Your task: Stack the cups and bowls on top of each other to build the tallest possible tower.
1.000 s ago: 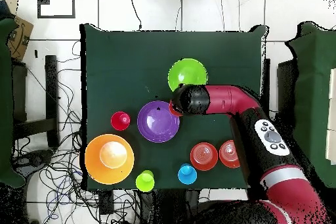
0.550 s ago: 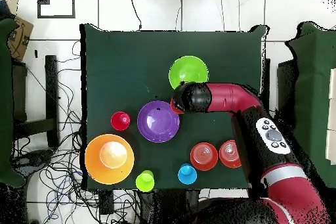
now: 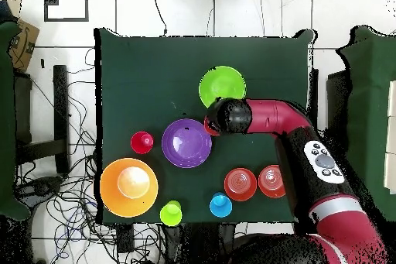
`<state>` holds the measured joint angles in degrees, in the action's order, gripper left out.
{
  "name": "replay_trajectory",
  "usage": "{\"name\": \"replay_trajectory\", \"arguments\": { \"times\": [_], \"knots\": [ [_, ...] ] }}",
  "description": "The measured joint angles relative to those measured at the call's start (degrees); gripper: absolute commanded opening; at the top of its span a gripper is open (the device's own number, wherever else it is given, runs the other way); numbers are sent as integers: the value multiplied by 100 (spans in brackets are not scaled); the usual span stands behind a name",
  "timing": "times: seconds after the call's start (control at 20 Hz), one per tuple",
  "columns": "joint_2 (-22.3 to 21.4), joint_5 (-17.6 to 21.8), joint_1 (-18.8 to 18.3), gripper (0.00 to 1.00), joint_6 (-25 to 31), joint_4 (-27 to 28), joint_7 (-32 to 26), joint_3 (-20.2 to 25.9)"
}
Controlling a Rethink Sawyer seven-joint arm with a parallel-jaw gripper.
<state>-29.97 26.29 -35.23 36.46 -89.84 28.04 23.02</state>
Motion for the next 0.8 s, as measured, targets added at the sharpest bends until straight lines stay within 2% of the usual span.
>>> {"name": "replay_trajectory", "arguments": {
  "times": [0.8],
  "knots": [
    [-189,0,27,0,269,-41,0,-474]
  ]
}}
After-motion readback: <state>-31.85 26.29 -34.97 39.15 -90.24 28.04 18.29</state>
